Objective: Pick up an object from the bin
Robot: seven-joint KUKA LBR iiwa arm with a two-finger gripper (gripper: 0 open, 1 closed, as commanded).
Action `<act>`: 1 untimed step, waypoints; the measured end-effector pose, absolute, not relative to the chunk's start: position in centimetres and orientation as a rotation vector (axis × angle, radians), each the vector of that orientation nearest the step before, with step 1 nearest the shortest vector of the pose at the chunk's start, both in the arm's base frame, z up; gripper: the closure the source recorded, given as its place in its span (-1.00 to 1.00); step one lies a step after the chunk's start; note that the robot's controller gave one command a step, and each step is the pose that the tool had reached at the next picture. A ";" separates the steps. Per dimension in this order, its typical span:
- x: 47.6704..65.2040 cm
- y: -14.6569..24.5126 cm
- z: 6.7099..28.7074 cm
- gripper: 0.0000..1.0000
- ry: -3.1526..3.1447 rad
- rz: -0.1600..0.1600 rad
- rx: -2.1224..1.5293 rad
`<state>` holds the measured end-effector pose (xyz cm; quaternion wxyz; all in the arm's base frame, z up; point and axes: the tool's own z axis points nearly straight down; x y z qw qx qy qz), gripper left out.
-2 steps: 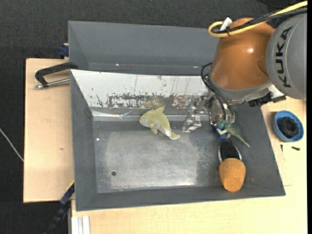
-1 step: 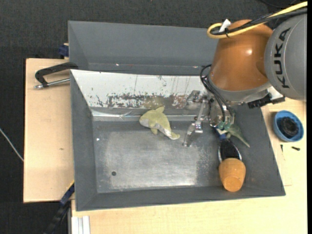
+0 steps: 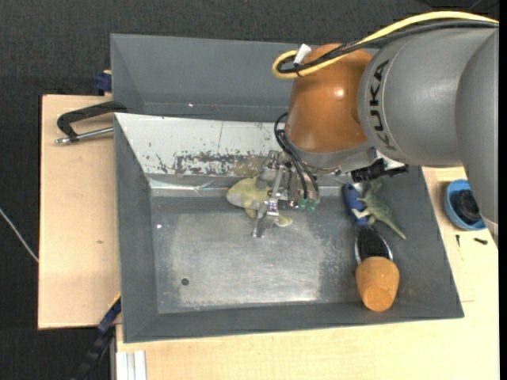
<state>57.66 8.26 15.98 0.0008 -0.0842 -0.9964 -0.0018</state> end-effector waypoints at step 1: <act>59.2 6.1 7.8 -1.00 -3.153 -0.001 0.200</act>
Offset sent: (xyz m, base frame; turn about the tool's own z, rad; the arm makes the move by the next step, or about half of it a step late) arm 0.0090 -0.0219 -0.0898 -0.2971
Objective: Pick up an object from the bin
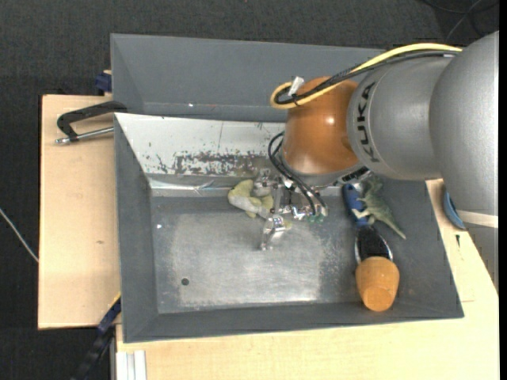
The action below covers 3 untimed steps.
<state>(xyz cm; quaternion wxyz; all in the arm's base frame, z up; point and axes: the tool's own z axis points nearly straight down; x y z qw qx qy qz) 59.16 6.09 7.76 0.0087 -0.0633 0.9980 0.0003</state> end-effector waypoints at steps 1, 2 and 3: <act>59.8 6.2 8.3 1.00 3.090 0.005 -0.194; 60.4 6.0 21.1 1.00 3.088 0.000 -0.485; 60.2 6.0 20.6 1.00 3.098 0.002 -0.484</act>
Offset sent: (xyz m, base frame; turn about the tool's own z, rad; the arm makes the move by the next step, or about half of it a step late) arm 0.0000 0.0000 0.0000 0.0000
